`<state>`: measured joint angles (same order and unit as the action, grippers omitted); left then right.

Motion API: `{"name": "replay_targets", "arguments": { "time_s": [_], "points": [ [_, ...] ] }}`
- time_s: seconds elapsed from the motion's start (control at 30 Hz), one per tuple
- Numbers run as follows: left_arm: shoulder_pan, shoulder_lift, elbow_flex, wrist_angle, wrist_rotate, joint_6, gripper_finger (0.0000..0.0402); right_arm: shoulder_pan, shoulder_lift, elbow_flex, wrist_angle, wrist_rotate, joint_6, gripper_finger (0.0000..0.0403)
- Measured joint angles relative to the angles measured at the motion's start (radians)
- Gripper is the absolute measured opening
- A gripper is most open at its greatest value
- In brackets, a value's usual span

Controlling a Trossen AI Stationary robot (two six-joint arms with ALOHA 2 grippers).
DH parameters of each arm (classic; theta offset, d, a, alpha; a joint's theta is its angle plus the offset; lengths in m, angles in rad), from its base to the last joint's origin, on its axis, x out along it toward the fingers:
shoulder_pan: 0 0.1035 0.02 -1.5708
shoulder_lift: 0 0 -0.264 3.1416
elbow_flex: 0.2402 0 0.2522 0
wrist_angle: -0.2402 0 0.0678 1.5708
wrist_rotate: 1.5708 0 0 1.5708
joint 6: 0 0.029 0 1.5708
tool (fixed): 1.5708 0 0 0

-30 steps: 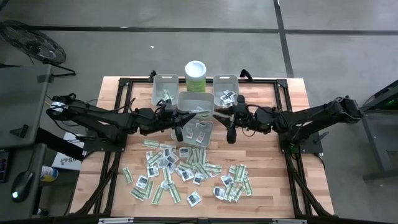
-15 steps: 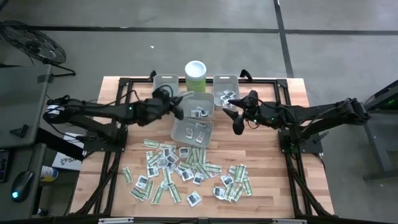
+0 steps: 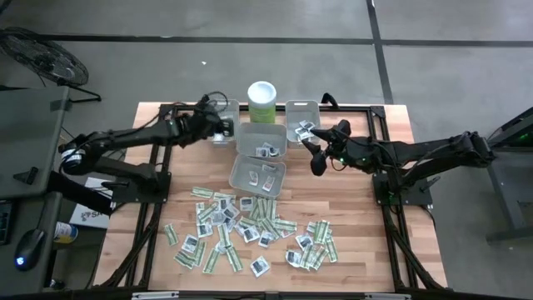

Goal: Pick & Place First Aid Supplies
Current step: Put the bandage pack into the left bin

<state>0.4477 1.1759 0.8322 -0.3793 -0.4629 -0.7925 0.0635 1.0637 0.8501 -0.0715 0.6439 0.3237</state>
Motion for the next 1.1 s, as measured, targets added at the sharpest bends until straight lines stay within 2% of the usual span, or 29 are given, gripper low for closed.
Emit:
{"name": "replay_targets", "arguments": {
  "time_s": [0.3, 0.47, 0.63, 0.77, 0.9, 1.1],
  "points": [
    [0.212, 0.066, 0.000, -0.017, 0.229, 0.083, 0.0000, -0.002, 0.002, 0.000, -0.038, 0.102, 0.061, 0.0220],
    [0.281, 0.129, 0.000, -0.007, 0.335, 0.149, 0.0007, -0.003, 0.002, 0.000, -0.088, 0.102, 0.132, 0.0220],
    [0.315, 0.190, 0.000, 0.027, 0.433, 0.242, 0.0033, -0.003, 0.002, 0.000, -0.153, 0.109, 0.207, 0.0220],
    [0.321, 0.212, 0.000, 0.040, 0.445, 0.298, 0.0063, -0.003, 0.003, 0.000, -0.209, 0.106, 0.276, 0.0220],
    [0.320, 0.212, 0.000, 0.042, 0.400, 0.353, 0.0092, -0.003, 0.003, 0.000, -0.264, 0.075, 0.347, 0.0220],
    [0.330, 0.209, 0.000, 0.040, 0.329, 0.419, 0.0110, -0.020, 0.003, 0.000, -0.402, -0.067, 0.534, 0.0220]
  ]
}}
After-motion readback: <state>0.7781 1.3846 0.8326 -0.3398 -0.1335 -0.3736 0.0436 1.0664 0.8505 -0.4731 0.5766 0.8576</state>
